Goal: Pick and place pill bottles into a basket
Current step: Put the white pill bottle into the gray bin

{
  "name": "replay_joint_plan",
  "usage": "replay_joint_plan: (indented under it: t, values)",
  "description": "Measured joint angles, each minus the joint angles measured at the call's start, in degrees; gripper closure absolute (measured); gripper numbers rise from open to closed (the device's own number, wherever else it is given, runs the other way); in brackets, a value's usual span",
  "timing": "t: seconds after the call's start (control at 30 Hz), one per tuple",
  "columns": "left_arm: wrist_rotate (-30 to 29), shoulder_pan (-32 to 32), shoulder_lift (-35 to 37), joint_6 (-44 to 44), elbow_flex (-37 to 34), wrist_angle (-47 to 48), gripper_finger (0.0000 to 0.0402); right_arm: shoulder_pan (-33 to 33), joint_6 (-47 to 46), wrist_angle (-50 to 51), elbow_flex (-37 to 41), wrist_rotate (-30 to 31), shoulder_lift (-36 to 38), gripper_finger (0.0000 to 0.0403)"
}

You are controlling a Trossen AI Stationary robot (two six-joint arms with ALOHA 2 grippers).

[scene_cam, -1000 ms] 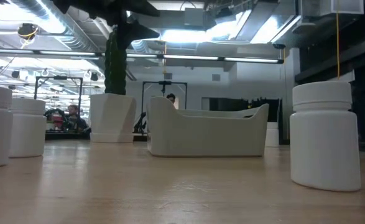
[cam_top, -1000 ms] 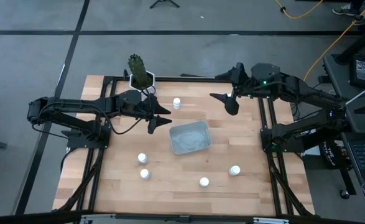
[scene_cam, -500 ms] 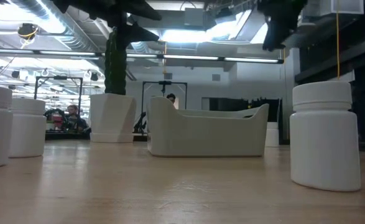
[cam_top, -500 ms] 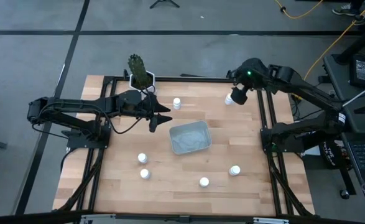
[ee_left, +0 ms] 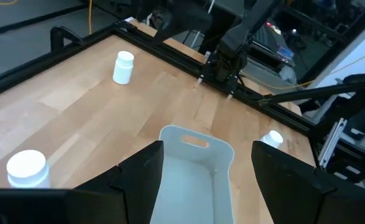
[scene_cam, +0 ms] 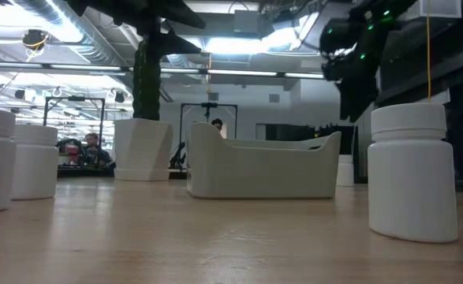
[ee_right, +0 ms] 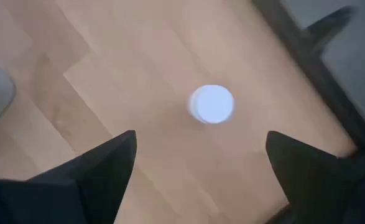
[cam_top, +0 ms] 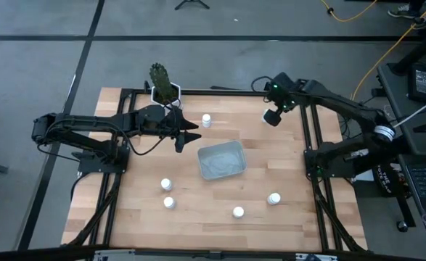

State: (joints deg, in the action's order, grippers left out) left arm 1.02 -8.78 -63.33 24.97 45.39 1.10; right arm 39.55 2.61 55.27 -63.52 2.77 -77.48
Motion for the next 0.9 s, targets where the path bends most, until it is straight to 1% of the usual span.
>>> replay_joint_plan:
  t: [0.13,0.27,0.43,0.73,0.9]
  values:
    - [0.0,0.0,0.0,0.7,0.0,0.0,0.0164,0.0,1.4,2.8,-5.4,-1.0,-7.1,0.0043]
    - [0.0,0.0,0.0,3.1,0.0,0.0,0.0165,0.0,2.2,4.8,-8.7,-1.0,-11.2,0.0044]
    - [0.0,0.3,0.0,4.5,0.0,0.0,0.0165,0.5,2.3,4.7,-8.6,-0.3,-13.5,0.0043]
    - [0.0,0.9,0.0,4.5,0.0,0.0,0.0165,5.8,3.9,3.2,-7.2,0.1,-16.7,0.0043]
    - [0.0,0.9,0.0,4.4,0.0,0.0,0.0165,6.2,4.1,1.6,-7.2,0.1,-17.8,0.0043]
